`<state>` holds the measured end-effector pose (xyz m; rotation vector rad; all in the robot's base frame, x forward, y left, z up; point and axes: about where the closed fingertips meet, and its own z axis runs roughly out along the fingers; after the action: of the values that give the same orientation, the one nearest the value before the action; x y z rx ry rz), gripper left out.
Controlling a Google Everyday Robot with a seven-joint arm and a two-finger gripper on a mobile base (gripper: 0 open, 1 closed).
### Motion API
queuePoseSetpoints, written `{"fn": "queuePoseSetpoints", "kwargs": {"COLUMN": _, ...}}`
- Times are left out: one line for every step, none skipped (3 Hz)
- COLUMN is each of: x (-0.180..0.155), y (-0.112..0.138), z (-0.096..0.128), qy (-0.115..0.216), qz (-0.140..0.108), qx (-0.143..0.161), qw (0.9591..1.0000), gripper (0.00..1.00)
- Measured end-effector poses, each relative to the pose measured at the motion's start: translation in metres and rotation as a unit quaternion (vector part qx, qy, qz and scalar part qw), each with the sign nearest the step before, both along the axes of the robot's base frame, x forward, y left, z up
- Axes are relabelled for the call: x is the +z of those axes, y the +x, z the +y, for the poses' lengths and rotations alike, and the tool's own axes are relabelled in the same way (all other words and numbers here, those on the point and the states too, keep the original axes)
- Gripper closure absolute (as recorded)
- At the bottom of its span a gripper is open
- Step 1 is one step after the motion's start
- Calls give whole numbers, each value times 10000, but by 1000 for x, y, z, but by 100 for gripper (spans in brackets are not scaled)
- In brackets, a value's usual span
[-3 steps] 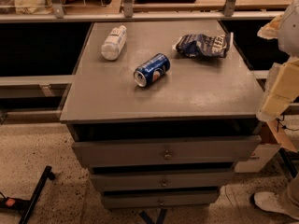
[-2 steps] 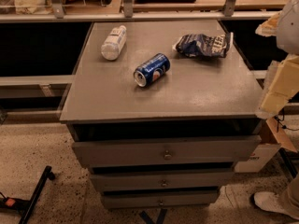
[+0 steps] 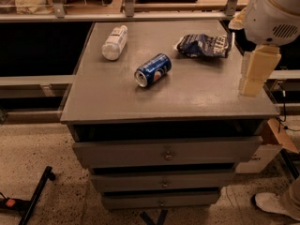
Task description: Place pepsi can upright
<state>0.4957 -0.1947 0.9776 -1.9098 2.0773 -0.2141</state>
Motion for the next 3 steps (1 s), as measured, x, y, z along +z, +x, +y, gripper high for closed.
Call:
{"fn": "queuePoseSetpoints", "kwargs": {"x": -10, "y": 25, "z": 12, "qy": -260, "qz": 37, "qx": 322, "qw": 9991, "gripper": 0}}
{"fn": "queuePoseSetpoints", "kwargs": {"x": -19, "y": 44, "z": 27, "qy": -458, "qz": -45, "qx": 649, "qw": 9968, "gripper": 0}}
{"fn": "queuePoseSetpoints", "kwargs": {"x": -24, "y": 64, "z": 49, "qy": -584, "qz": -172, "qx": 1179, "qw": 9912, "gripper": 0}}
